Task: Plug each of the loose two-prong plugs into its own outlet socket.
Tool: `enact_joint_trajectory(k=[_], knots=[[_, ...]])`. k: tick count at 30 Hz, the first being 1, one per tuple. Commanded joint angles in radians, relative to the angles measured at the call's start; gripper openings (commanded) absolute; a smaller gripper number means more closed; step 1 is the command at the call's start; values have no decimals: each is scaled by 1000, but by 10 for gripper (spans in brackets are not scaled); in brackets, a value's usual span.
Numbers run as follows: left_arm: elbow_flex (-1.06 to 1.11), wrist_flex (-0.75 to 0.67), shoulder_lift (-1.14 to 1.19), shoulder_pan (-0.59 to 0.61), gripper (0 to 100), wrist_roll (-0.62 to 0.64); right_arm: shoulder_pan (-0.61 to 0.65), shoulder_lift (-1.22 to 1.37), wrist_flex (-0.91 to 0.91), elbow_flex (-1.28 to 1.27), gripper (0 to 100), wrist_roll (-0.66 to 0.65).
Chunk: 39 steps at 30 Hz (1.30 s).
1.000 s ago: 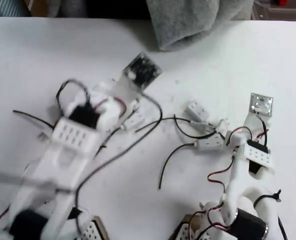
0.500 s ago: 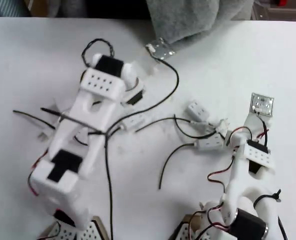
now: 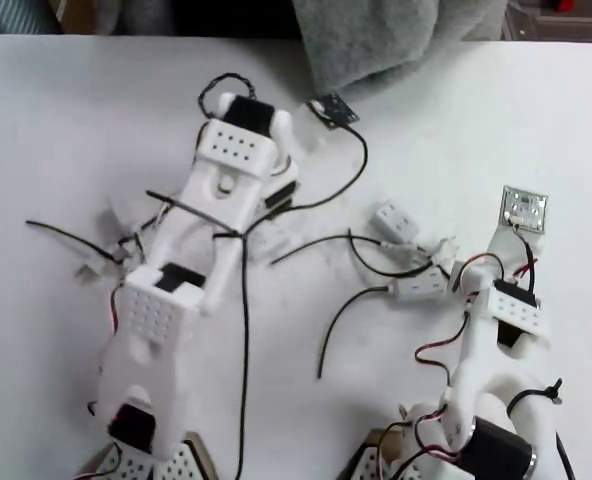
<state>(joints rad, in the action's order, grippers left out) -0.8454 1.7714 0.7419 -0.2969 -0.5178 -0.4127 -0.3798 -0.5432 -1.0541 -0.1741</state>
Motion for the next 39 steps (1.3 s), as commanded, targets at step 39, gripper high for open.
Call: enact_joint_trajectory(k=[39], knots=[[57,14,-5,-35,24,-126,-8,-33,19,8,20,6]])
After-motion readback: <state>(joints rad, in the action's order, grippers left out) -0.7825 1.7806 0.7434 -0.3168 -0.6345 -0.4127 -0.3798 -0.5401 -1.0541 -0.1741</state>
